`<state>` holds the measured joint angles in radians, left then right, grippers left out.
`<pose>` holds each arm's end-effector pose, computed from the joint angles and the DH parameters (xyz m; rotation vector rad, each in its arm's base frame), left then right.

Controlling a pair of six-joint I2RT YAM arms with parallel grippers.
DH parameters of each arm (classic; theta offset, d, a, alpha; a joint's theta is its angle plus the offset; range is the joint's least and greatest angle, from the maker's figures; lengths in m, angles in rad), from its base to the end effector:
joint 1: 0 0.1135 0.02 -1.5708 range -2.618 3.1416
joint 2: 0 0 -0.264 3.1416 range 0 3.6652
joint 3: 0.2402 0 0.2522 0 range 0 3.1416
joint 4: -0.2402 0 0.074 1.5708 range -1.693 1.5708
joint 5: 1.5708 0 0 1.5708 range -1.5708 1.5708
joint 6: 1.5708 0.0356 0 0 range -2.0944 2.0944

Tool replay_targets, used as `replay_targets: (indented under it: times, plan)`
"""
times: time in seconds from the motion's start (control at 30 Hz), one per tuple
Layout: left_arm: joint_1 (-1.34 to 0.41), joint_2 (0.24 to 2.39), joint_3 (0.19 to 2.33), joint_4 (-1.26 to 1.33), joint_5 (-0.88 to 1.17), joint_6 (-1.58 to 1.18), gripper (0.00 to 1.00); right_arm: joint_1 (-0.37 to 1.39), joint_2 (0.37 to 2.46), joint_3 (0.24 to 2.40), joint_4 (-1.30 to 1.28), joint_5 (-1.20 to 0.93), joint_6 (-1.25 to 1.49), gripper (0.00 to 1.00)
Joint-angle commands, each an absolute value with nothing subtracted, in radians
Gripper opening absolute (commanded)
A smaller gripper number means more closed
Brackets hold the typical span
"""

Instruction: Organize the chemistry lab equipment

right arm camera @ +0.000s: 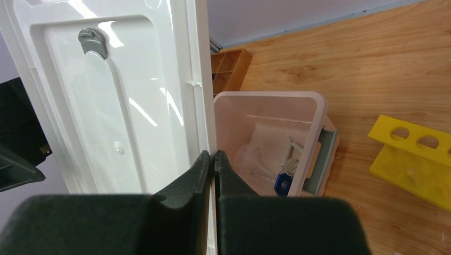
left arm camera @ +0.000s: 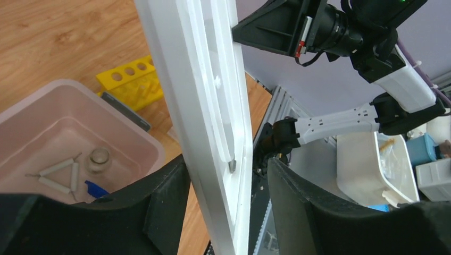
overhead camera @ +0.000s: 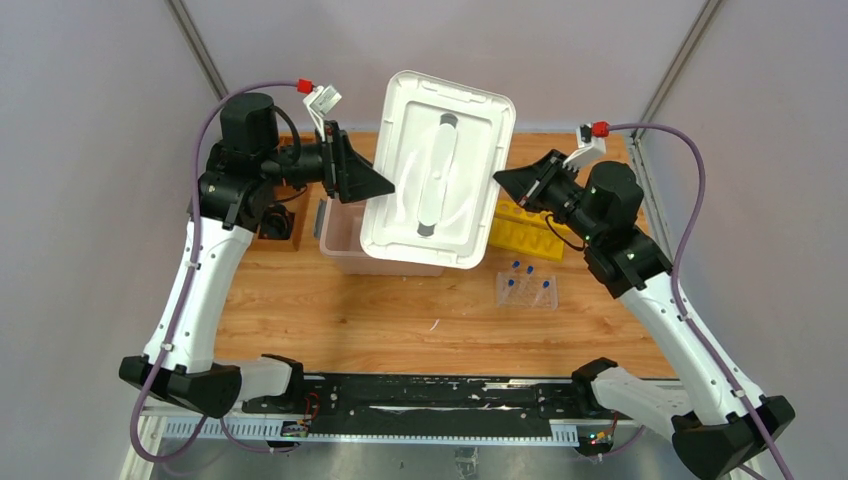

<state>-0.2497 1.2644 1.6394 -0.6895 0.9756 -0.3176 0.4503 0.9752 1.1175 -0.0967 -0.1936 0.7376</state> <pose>0.2211 -0.0868 0.4817 0.6373 1.8374 -1.2932 0.1903 0.0996 0.4311 0.0690 1.6282 1.0802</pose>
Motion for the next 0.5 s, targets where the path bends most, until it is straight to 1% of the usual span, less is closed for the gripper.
replay_targets:
  times: [0.0,0.17,0.2,0.27,0.3,0.33,0.47]
  plan:
    - [-0.244,1.247,1.619,-0.605,1.014,-0.347,0.54,0.483,0.982,1.157,-0.028,-0.167,0.738,0.00]
    - [-0.244,1.257,1.620,-0.622,0.992,-0.312,0.26,0.516,1.001,1.153,-0.017,-0.152,0.726,0.00]
    - [-0.244,1.260,1.627,-0.643,0.977,-0.288,0.19,0.522,1.004,1.153,-0.018,-0.149,0.721,0.00]
    - [-0.244,1.268,1.648,-0.694,0.926,-0.227,0.02,0.532,1.009,1.154,-0.017,-0.148,0.716,0.05]
    - [-0.244,1.275,1.663,-0.723,0.894,-0.181,0.00,0.535,1.011,1.157,-0.023,-0.149,0.712,0.09]
    - [-0.244,1.280,1.680,-0.748,0.866,-0.147,0.00,0.536,1.014,1.163,-0.033,-0.149,0.706,0.15]
    - [-0.244,1.287,1.744,-0.797,0.743,-0.010,0.00,0.537,1.022,1.187,-0.090,-0.147,0.682,0.49]
